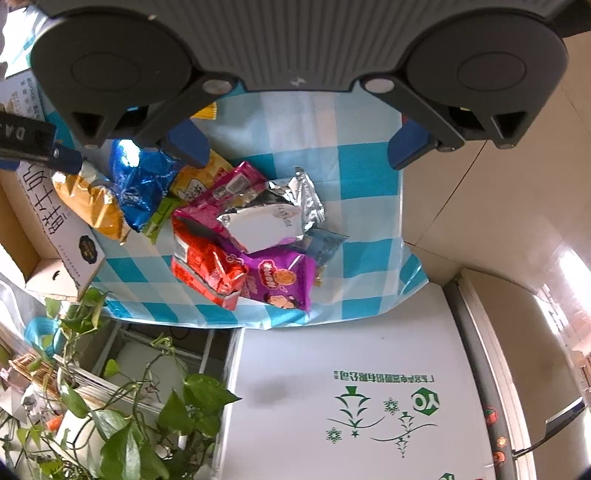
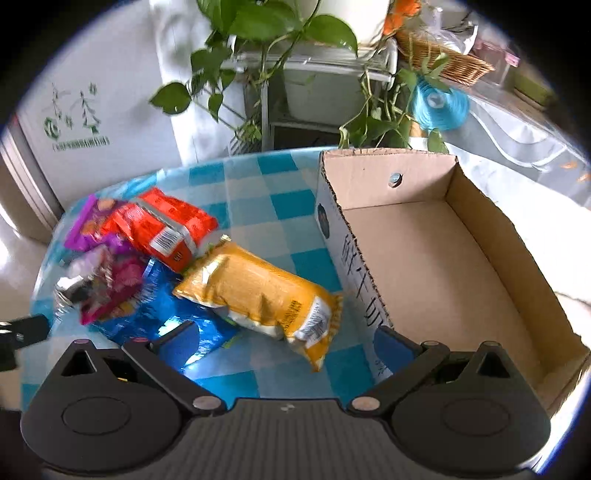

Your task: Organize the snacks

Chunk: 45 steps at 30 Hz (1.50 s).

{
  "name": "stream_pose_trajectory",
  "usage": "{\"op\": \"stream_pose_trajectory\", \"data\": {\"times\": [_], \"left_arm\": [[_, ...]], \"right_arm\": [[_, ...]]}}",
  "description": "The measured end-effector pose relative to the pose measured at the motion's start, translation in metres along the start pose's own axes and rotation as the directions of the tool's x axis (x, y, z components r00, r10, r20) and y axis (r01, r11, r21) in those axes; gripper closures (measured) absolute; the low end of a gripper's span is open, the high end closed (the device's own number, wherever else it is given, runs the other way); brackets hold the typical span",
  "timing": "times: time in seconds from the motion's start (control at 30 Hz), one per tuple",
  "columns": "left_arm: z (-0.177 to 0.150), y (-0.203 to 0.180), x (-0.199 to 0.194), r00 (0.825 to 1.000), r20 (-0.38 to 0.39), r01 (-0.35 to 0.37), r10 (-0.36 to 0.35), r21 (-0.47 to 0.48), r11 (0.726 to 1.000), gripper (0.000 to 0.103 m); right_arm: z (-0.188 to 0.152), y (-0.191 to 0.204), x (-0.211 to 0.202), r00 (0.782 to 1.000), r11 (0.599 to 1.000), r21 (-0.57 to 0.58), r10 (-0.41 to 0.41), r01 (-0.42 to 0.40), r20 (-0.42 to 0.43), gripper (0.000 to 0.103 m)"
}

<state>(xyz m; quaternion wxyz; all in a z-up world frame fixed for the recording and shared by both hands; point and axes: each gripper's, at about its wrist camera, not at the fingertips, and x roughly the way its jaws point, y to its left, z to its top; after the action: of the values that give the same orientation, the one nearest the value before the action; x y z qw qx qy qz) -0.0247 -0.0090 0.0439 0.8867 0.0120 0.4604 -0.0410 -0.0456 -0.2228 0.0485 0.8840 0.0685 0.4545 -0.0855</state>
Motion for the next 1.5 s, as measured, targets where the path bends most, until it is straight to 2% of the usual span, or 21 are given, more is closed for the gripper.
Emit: {"op": "stream_pose_trajectory", "data": {"times": [0.1, 0.33, 0.57, 0.87, 1.5], "left_arm": [[0.0, 0.0, 0.0, 1.0, 0.006, -0.02, 0.02, 0.002, 1.0, 0.001], [-0.002, -0.003, 0.003, 0.999, 0.004, -0.05, 0.05, 0.014, 0.999, 0.001], [-0.006, -0.009, 0.006, 0.998, -0.005, -0.067, 0.067, 0.033, 0.997, 0.001], [-0.01, -0.01, 0.006, 0.997, -0.005, -0.081, 0.082, 0.046, 0.996, 0.001], [-0.01, -0.008, 0.007, 0.996, -0.007, -0.091, 0.092, 0.042, 0.995, 0.003]], "right_arm": [[-0.001, 0.006, 0.0, 0.999, 0.999, 0.017, 0.031, -0.031, -0.029, 0.0], [-0.005, 0.032, -0.004, 0.999, 0.998, -0.057, -0.012, 0.011, -0.029, 0.0], [-0.002, 0.041, -0.004, 0.997, 0.993, -0.111, -0.042, 0.035, -0.063, 0.0], [0.002, 0.044, -0.005, 0.992, 0.989, -0.127, -0.087, 0.075, -0.092, 0.0], [0.002, 0.048, -0.005, 0.991, 0.986, -0.146, -0.097, 0.083, -0.095, 0.0]]}}
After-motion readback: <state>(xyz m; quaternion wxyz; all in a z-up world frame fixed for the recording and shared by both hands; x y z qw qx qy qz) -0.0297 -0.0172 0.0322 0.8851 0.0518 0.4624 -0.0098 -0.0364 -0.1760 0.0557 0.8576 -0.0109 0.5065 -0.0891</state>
